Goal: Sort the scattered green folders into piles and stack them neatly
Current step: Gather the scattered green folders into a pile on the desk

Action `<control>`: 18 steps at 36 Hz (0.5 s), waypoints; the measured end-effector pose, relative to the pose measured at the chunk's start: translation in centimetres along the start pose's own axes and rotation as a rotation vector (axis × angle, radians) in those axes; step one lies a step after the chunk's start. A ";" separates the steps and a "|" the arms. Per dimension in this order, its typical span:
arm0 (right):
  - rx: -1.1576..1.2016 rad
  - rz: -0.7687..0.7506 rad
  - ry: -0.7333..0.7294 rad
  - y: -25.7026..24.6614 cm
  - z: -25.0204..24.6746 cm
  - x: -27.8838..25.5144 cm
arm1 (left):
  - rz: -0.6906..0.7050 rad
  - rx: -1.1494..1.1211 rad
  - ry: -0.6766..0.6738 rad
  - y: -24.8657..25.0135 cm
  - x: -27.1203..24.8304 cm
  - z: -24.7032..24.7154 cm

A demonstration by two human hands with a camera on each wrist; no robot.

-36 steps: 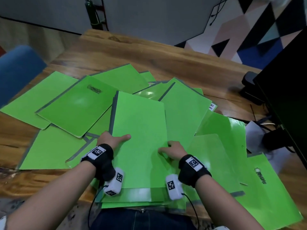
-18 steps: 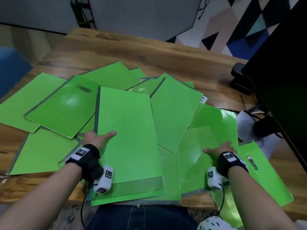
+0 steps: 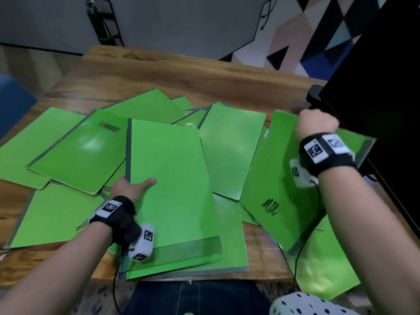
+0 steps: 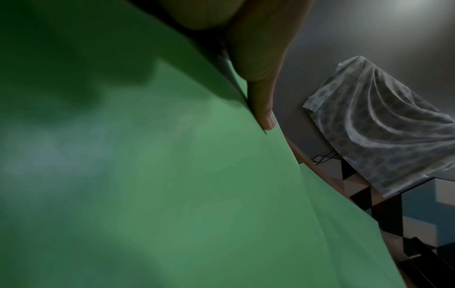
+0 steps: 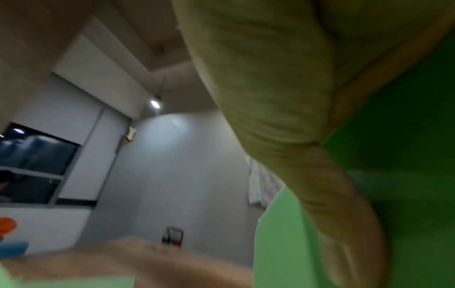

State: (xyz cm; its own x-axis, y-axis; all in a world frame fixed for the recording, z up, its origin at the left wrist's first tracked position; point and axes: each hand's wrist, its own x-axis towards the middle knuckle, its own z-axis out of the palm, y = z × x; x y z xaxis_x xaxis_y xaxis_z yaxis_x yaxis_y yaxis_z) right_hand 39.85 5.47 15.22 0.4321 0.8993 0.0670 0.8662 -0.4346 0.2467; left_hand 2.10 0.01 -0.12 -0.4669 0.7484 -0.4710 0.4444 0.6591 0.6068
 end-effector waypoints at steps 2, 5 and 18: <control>-0.001 -0.019 0.079 -0.3 -2.9 0.5 | -0.001 0.012 0.004 0.0 0.1 -0.1; 0.054 -0.057 0.164 -0.5 -6.9 1.1 | -0.002 0.036 0.004 0.0 0.1 -0.3; 1.322 0.397 0.172 -3.4 -0.5 -1.0 | -0.020 0.062 0.000 -0.6 -0.1 -0.8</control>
State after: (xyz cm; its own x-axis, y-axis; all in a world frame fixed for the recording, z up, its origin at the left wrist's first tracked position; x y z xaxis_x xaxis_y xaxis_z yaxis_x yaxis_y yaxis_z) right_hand 36.34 6.07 14.84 0.7497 0.6593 0.0570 0.3284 -0.2959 -0.8970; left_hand 1.26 -0.49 0.02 -0.4761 0.7350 -0.4827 0.4815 0.6773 0.5563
